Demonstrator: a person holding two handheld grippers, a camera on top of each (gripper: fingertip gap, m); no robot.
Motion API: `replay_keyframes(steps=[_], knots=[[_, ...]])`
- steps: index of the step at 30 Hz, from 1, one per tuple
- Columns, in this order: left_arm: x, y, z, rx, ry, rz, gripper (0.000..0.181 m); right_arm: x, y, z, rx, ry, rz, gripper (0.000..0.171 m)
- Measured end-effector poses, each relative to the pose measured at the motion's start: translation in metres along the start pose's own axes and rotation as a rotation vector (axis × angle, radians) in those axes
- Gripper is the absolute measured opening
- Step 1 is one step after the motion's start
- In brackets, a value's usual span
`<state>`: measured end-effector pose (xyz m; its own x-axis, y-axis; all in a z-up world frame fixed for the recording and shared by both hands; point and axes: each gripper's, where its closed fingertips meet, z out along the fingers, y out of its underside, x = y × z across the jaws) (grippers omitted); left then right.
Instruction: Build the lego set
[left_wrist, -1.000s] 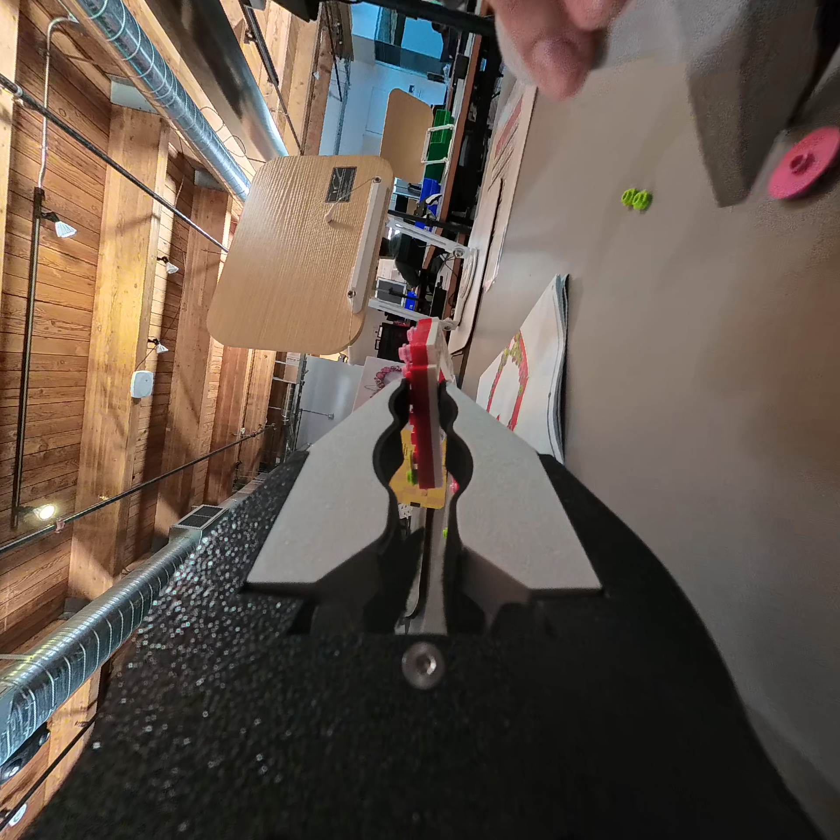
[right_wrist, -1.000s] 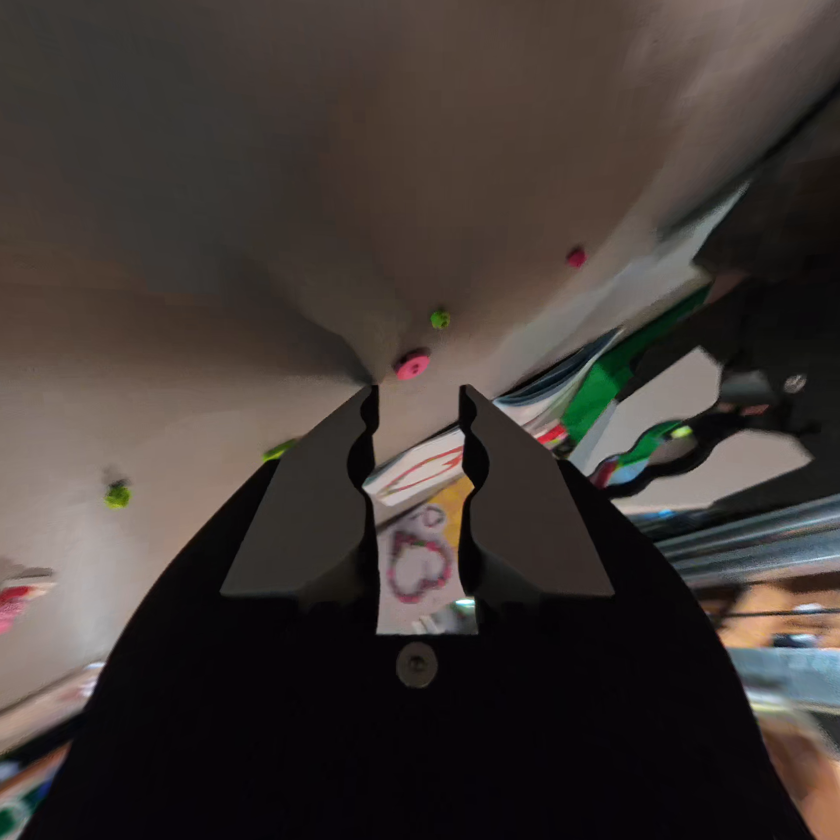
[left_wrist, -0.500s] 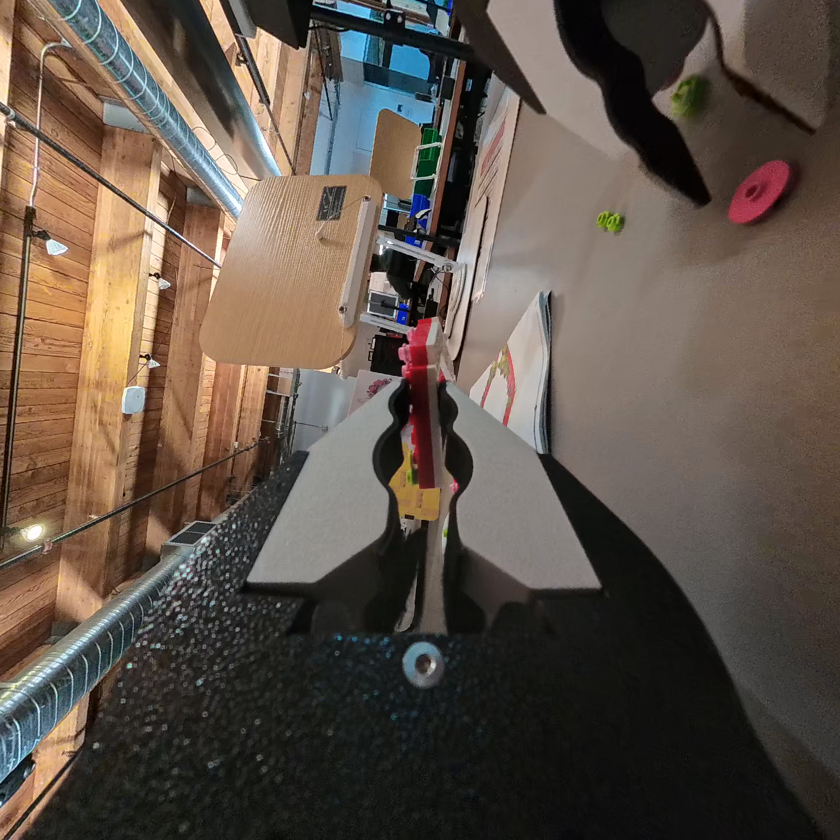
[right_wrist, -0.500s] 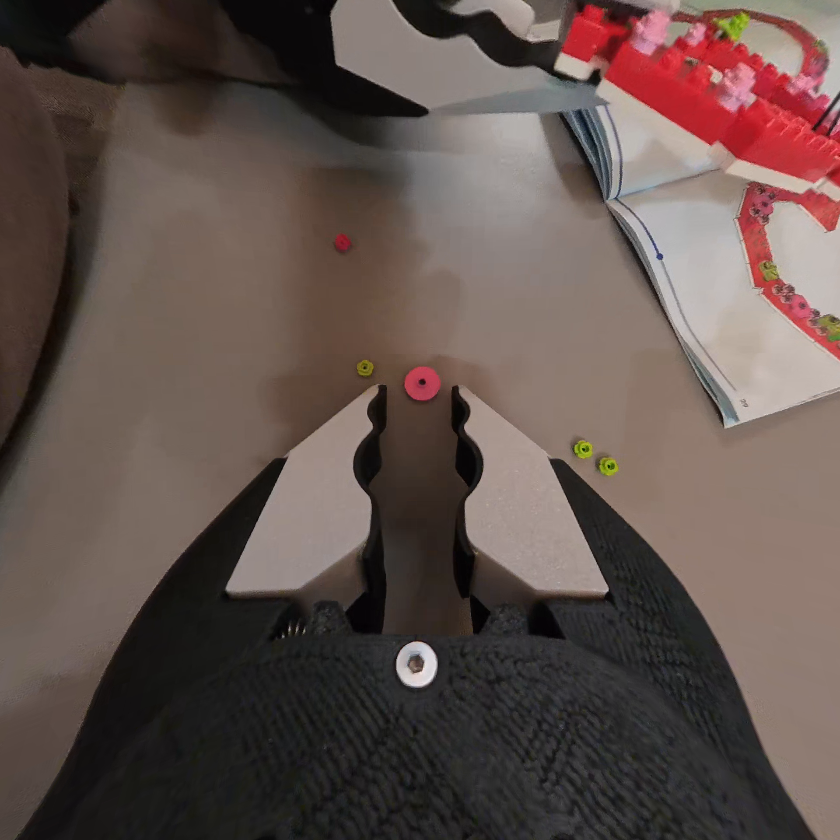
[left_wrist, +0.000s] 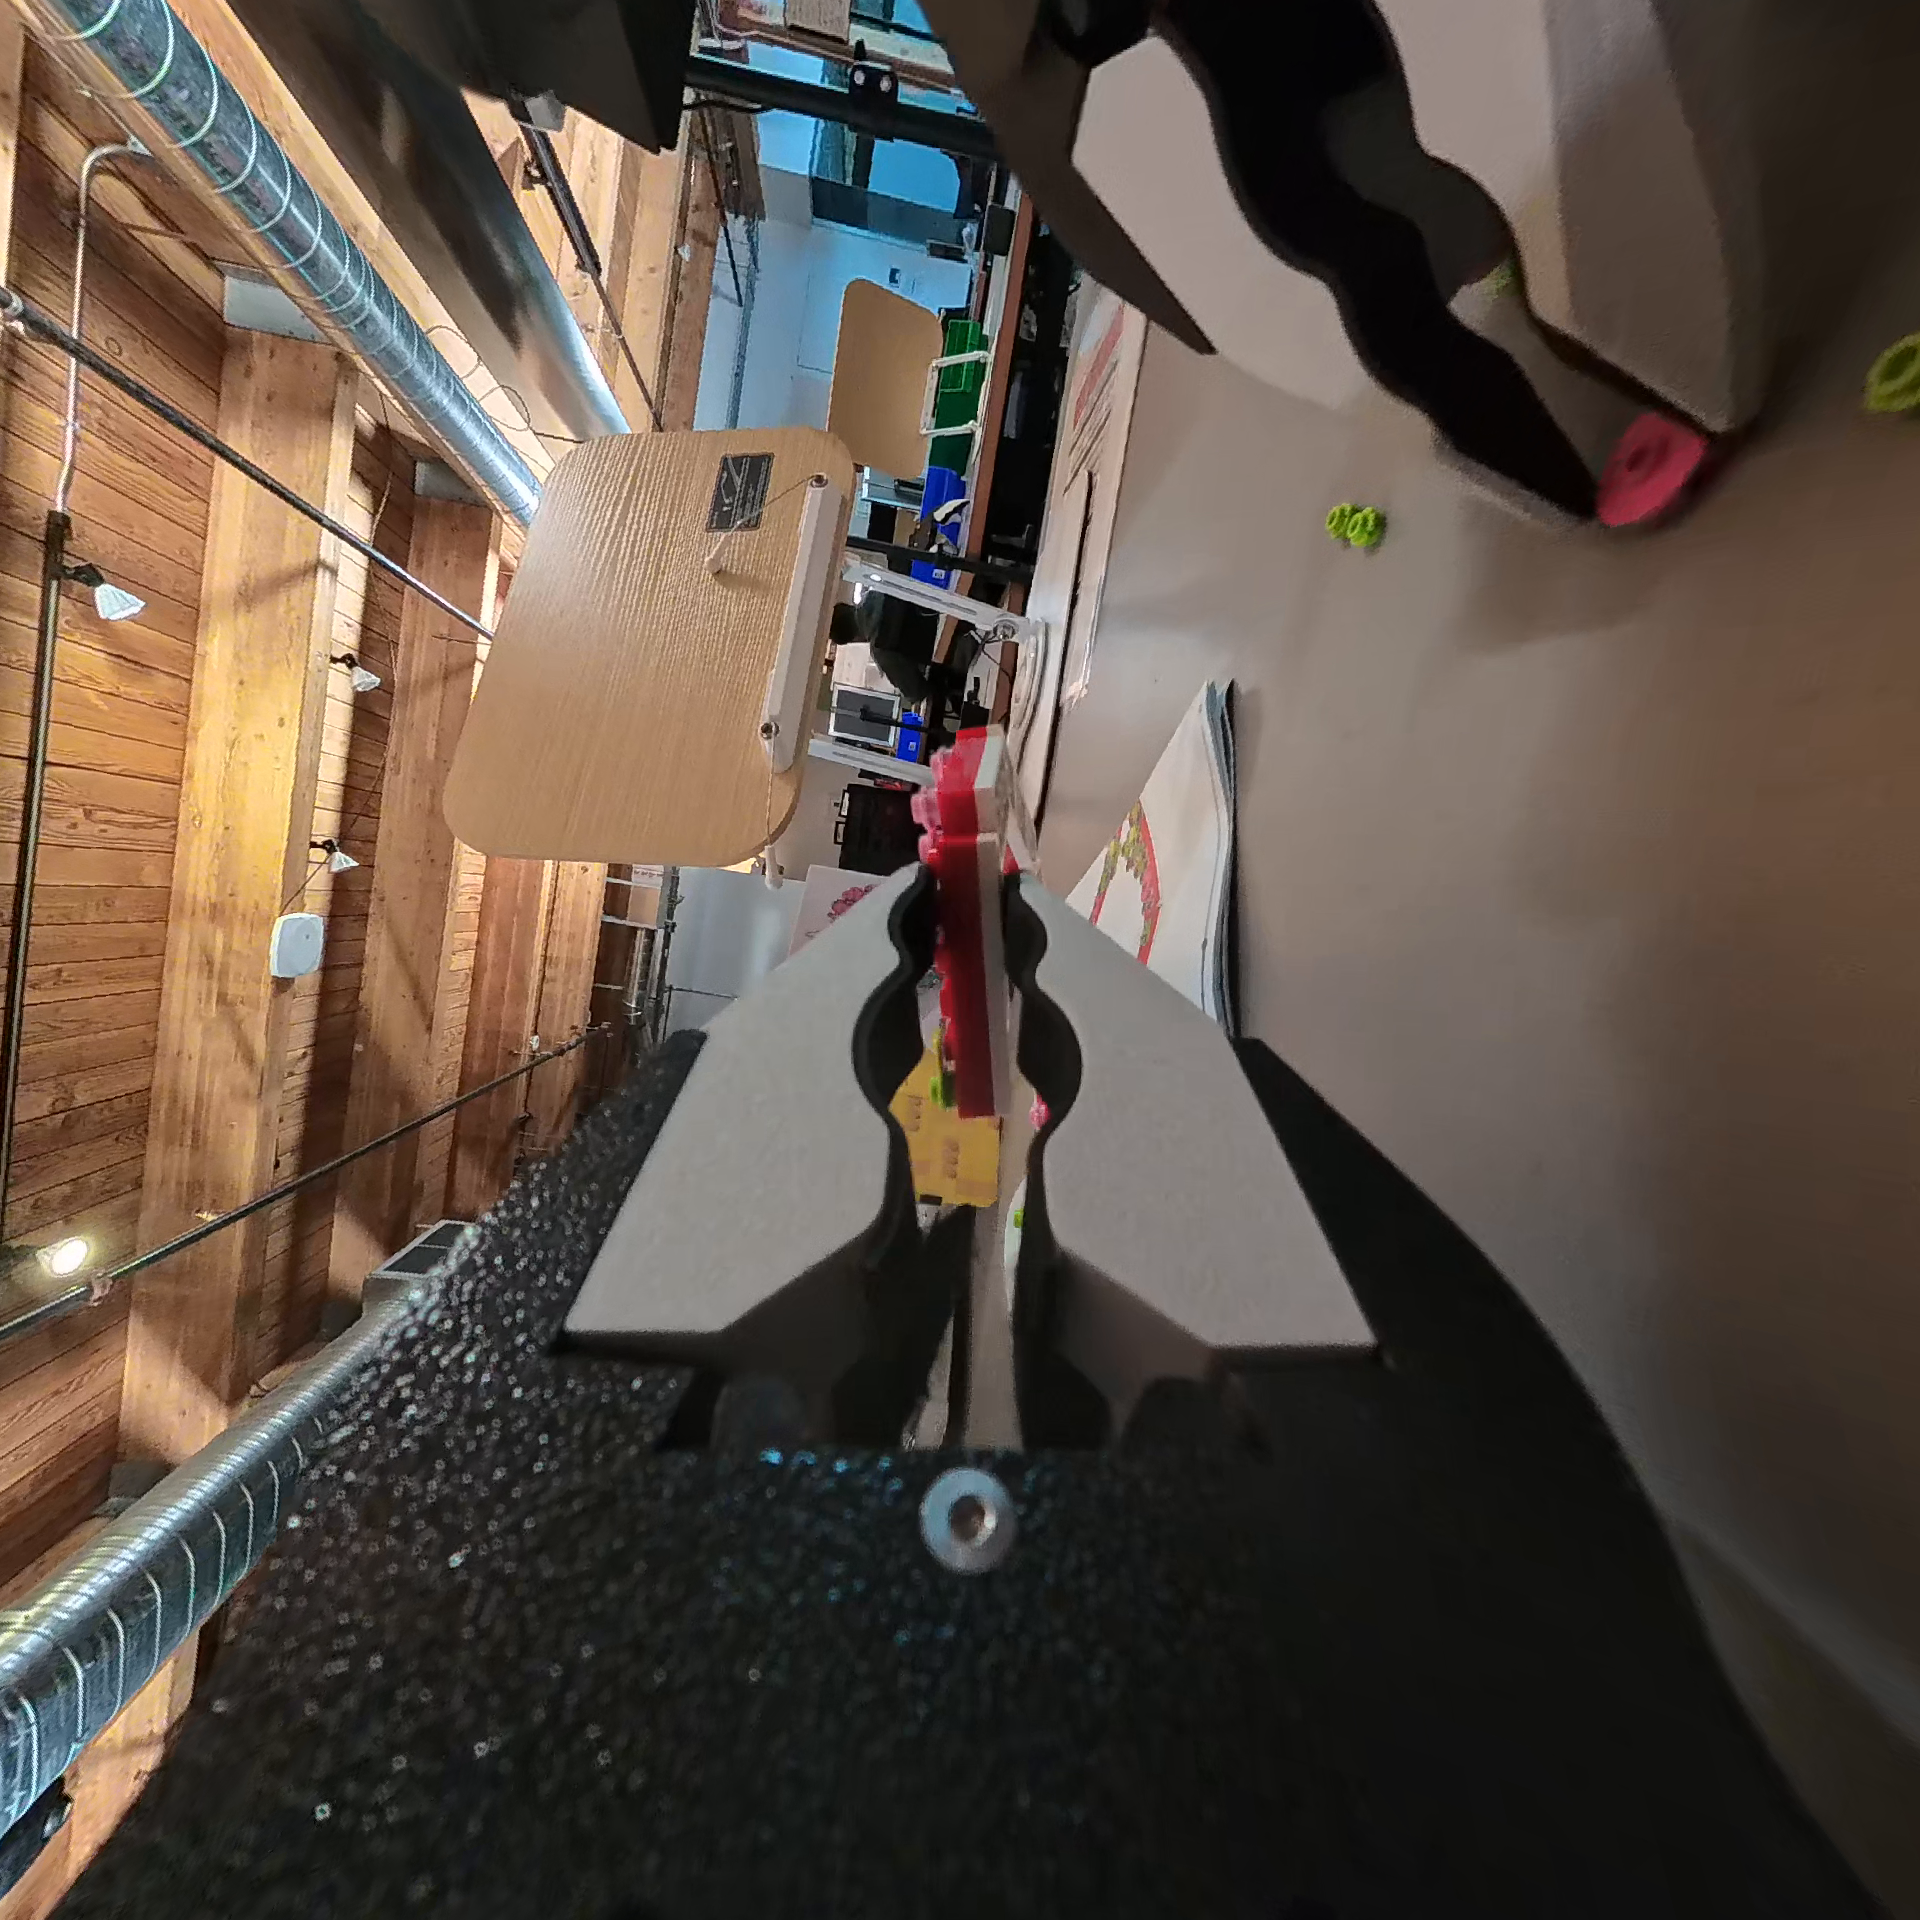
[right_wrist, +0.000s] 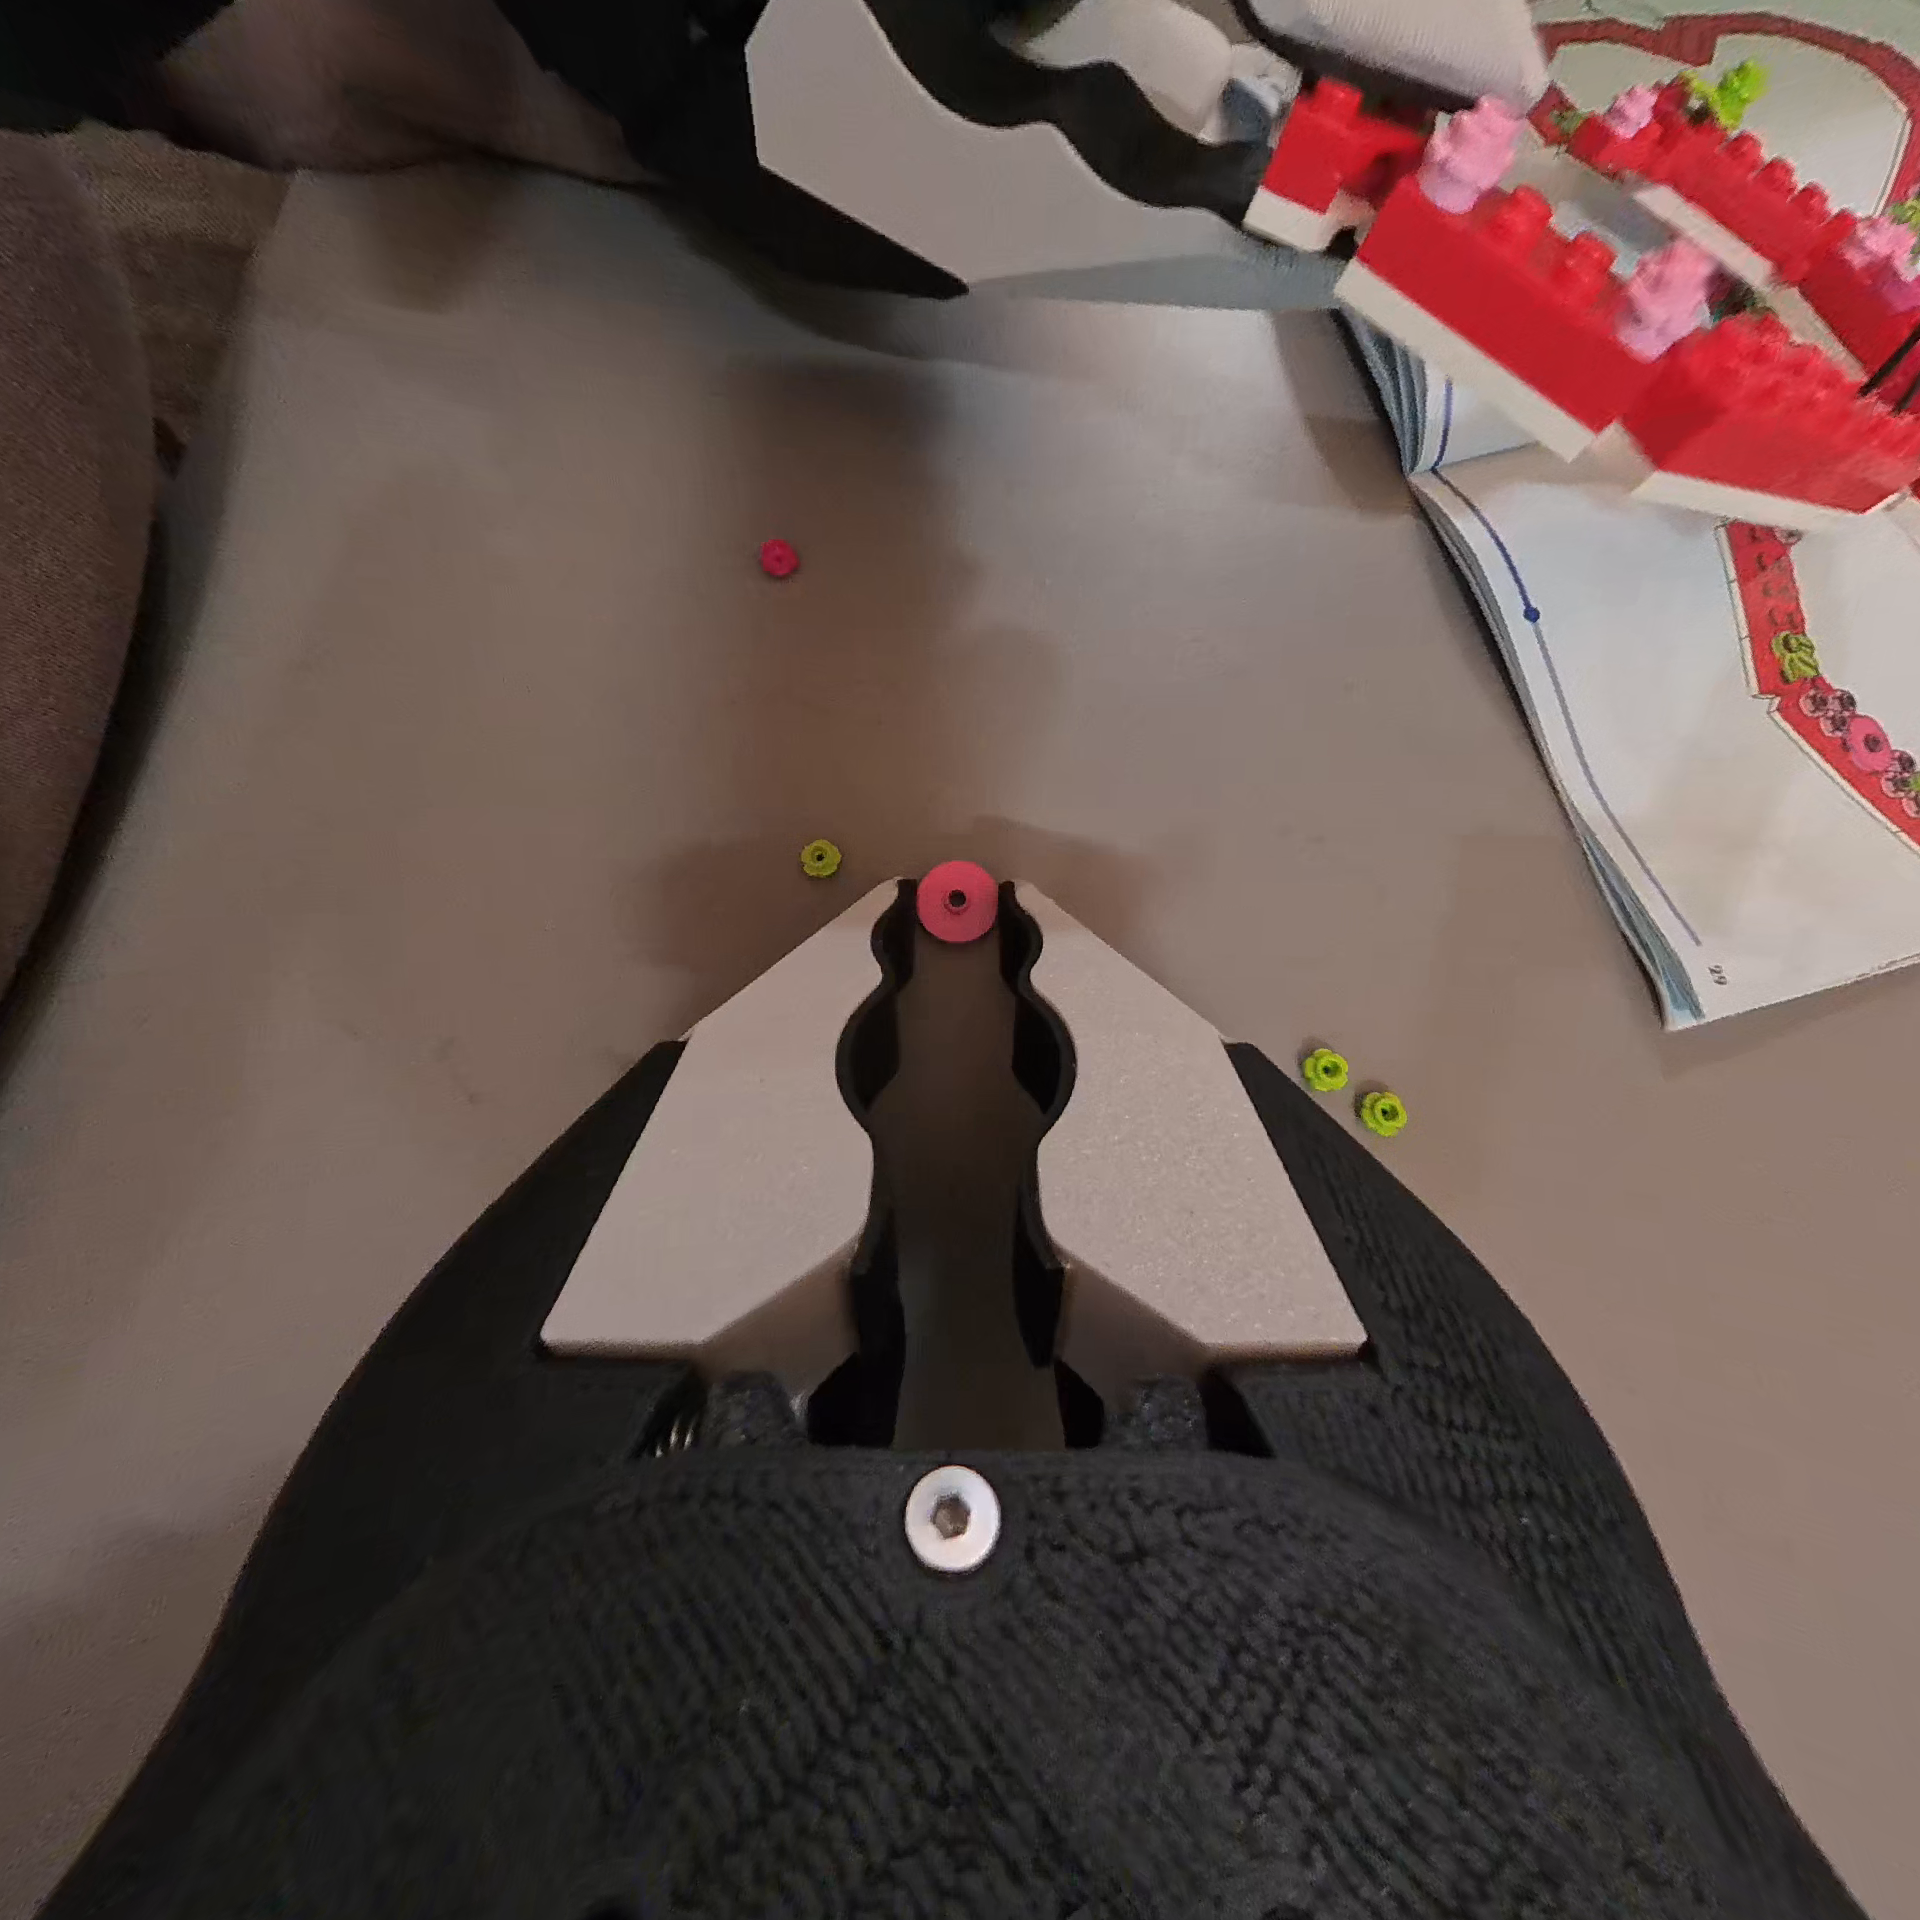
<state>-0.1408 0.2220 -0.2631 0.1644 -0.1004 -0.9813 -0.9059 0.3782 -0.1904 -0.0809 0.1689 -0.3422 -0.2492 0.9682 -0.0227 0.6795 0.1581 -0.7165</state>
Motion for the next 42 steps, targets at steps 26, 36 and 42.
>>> replay_keyframes(steps=[26, 36, 42], knots=[[0.004, -0.051, -0.016, 0.239, -0.022, 0.097, 0.009, 0.013, -0.082, -0.055, 0.055, -0.188, -0.138, 0.014], [0.002, -0.060, -0.020, 0.282, -0.043, 0.105, 0.009, 0.004, -0.077, -0.058, -0.012, -0.268, -0.211, 0.014], [0.003, -0.064, -0.022, 0.297, -0.039, 0.108, 0.009, 0.000, -0.074, -0.059, -0.064, -0.302, -0.263, 0.014]])
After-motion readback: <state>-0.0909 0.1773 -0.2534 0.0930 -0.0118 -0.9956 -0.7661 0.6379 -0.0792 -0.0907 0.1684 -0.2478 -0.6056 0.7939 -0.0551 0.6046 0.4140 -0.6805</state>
